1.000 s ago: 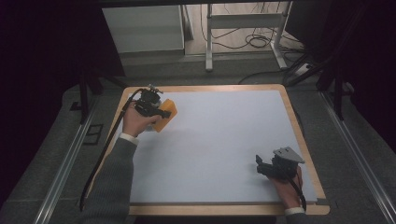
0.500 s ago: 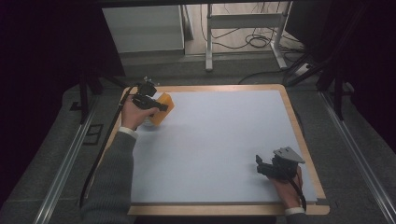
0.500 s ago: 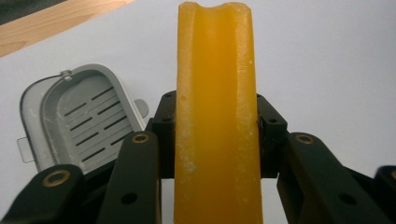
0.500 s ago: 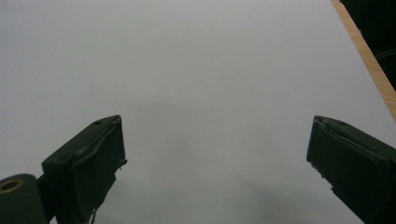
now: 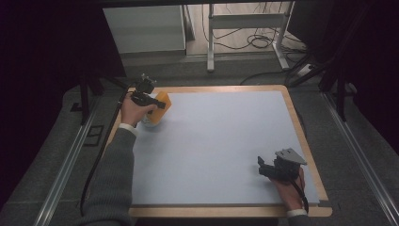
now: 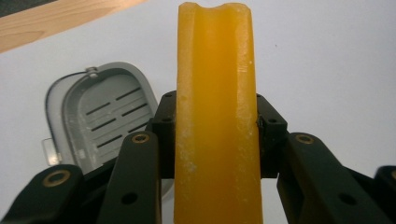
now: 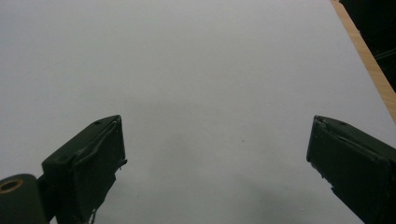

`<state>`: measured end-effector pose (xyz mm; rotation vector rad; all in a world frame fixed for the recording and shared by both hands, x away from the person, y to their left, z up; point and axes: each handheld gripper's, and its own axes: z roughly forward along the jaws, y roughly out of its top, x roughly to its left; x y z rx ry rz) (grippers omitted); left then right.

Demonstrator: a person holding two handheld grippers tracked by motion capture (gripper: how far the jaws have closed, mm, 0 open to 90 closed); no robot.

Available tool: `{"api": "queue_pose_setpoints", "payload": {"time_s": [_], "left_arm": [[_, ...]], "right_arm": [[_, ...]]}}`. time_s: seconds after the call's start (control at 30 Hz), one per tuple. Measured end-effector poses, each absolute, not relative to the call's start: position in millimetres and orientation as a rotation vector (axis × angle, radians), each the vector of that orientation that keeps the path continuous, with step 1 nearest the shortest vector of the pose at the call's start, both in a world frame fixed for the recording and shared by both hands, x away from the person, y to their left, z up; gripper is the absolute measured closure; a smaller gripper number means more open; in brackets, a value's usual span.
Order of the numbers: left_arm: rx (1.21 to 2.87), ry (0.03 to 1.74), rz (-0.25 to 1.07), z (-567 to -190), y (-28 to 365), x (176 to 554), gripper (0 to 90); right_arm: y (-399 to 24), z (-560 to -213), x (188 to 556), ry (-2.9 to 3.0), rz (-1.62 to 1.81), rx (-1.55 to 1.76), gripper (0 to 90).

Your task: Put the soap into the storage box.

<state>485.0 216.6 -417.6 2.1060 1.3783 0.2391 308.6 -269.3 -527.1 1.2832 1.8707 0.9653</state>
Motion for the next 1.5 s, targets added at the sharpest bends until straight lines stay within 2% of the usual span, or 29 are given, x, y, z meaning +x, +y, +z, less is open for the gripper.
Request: {"api": "queue_pose_setpoints", "payload": {"time_s": [0.23,1.5], "left_arm": [[2.084,1.427,0.267,-420.8,225.4,491.9,61.1],[1.983,1.605,0.245,-454.9,252.1,516.0,61.1]], "right_arm": [[-269.0,-527.2,308.3,1.870,0.963,1.279,4.4],[-268.8,-527.2,308.1,1.872,0.967,1.276,4.4]]}}
